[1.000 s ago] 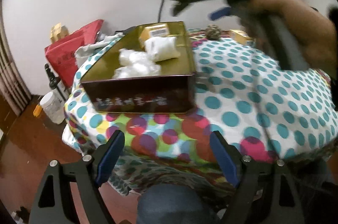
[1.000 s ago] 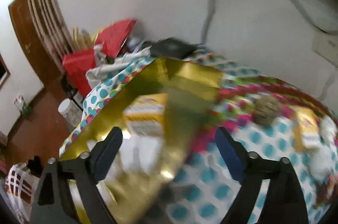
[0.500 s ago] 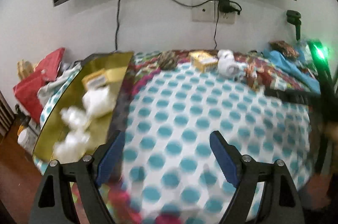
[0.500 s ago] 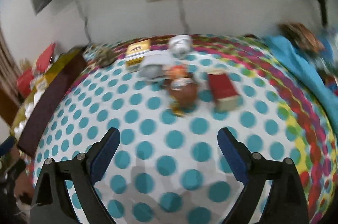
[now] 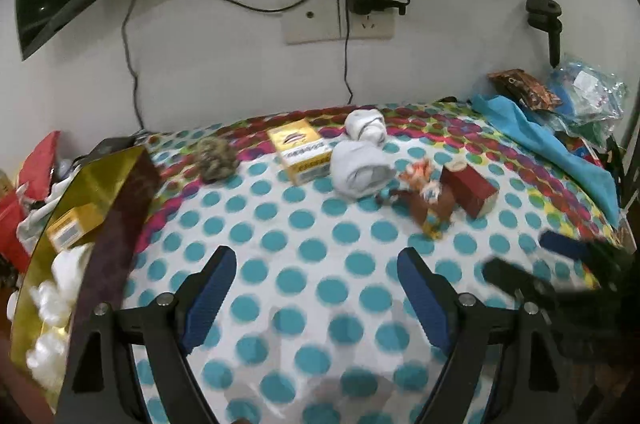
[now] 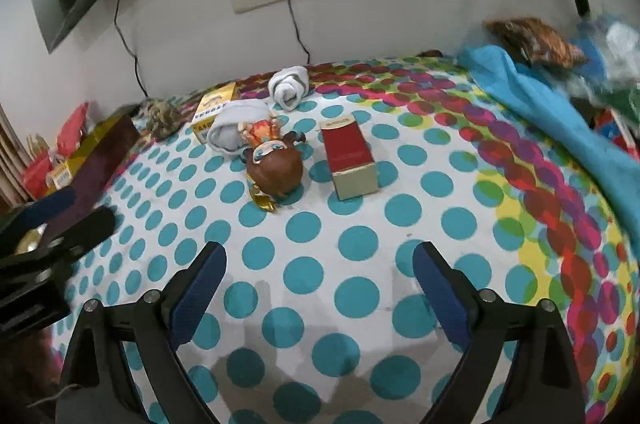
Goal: Organize objects
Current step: 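Grasp the white cloth bundle on the bed with the left gripper, then lift the white cloth with the left gripper while the right grasps the figurine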
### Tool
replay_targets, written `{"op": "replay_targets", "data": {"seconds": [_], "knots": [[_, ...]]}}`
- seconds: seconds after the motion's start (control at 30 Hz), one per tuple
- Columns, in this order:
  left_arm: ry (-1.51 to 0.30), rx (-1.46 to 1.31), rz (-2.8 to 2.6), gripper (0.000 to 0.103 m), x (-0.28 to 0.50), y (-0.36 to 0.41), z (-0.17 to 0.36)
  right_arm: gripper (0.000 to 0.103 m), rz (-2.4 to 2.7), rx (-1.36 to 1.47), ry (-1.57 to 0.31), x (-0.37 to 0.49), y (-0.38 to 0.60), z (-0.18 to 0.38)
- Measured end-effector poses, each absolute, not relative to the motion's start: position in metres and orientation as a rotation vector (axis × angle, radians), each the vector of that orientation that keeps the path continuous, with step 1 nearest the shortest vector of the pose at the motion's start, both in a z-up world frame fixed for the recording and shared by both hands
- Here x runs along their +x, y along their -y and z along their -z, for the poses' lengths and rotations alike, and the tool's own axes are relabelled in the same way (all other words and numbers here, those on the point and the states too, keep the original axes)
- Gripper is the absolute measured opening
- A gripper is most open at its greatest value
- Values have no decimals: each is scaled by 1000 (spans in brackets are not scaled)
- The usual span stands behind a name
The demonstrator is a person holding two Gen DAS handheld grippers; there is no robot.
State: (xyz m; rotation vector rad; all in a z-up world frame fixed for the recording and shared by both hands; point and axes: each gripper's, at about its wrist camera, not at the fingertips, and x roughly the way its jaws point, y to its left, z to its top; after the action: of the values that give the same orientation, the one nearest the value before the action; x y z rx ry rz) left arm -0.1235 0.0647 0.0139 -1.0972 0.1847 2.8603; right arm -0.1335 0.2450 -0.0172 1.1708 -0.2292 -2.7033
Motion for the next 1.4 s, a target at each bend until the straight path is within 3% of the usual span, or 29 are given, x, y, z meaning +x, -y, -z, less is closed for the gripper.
{"op": "replay_targets", "data": {"seconds": [0.2, 0.43, 0.7, 0.93, 1.03, 1.1, 1.17, 1.4], "knots": [[-160, -1154, -2893, 85, -185, -72, -11, 99, 2679, 1244, 346, -139, -259, 27], [-77, -1266, -2838, 85, -241, -84, 9, 103, 2681, 1277, 278, -141, -251, 28], [-93, -1273, -2793, 86, -267, -110, 16, 103, 2664, 1250, 339, -140, -255, 27], [216, -1370, -2678, 85, -288, -87, 38, 103, 2664, 1248, 344, -140, -256, 29], [192, -1364, -2690, 80, -287, -82, 36, 103, 2660, 1241, 358, -140, -257, 29], [135, -1353, -2696, 67, -283, -79, 37, 103, 2658, 1237, 366, -140, -257, 29], [33, -1333, -2715, 62, -281, -78, 40, 103, 2657, 1235, 371, -139, -258, 29], [-191, -1313, -2732, 56, -268, -85, 31, 103, 2650, 1225, 396, -138, -261, 28]]}}
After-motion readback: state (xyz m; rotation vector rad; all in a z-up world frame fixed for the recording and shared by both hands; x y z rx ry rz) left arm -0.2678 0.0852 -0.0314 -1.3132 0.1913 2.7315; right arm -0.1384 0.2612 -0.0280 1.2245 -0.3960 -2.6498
